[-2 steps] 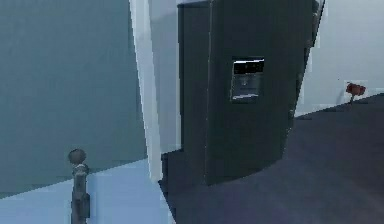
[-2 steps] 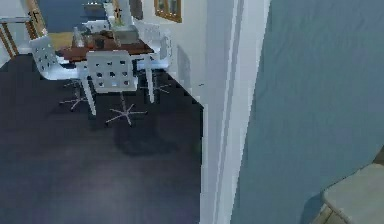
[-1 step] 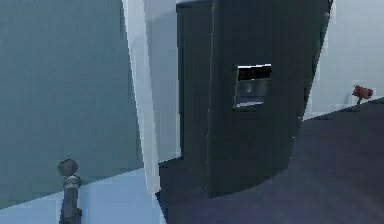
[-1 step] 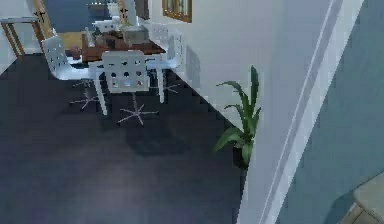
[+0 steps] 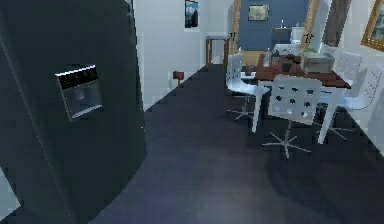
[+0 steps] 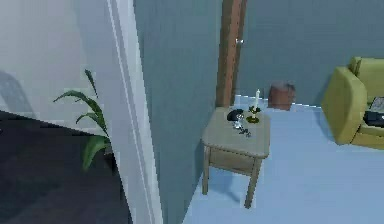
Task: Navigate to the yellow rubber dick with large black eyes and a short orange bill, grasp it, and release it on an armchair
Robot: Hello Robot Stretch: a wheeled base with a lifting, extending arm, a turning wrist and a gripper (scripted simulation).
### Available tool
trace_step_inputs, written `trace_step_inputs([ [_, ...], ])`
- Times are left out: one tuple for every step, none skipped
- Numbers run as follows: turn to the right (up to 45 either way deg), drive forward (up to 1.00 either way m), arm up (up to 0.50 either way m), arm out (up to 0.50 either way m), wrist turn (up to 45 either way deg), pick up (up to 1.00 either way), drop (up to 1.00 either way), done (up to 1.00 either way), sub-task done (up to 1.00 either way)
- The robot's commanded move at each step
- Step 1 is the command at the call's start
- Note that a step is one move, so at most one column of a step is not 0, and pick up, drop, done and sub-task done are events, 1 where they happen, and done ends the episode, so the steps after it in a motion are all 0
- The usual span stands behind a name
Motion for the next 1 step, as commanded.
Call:
trace_step_inputs([
  [0.0, 1.00, 0.00, 0.00, 0.0, 0.00, 0.00, 0.00, 0.00],
])
